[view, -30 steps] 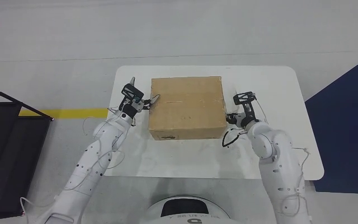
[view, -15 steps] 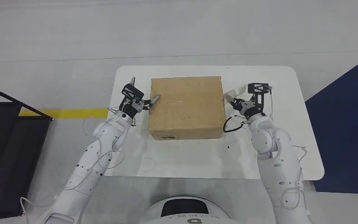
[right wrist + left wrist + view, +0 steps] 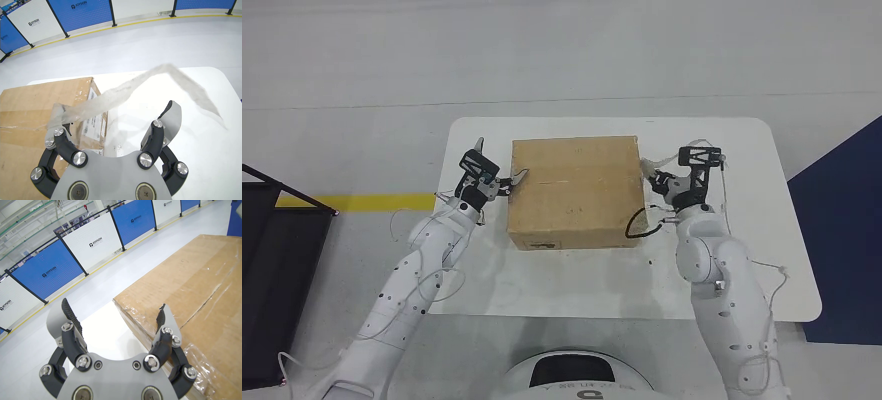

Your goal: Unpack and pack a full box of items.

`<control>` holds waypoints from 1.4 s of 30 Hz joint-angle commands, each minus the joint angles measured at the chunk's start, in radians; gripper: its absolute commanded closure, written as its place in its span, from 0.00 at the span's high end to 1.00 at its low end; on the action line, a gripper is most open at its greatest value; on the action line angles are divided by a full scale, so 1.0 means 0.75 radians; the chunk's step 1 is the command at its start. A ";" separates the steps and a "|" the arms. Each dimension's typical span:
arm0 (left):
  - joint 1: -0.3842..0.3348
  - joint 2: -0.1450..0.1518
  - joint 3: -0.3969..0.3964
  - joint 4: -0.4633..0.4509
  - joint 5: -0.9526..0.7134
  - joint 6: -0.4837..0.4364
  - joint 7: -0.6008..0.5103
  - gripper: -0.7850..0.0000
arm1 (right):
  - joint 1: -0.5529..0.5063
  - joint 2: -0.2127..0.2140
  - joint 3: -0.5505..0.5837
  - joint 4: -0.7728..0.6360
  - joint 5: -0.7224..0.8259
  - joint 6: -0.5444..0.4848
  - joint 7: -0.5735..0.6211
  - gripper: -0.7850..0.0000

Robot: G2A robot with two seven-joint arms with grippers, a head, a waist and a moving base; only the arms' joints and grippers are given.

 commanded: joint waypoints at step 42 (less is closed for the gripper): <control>0.000 0.000 0.000 0.000 0.000 0.000 0.000 1.00 | -0.025 -0.036 -0.018 -0.197 0.738 -0.225 0.179 1.00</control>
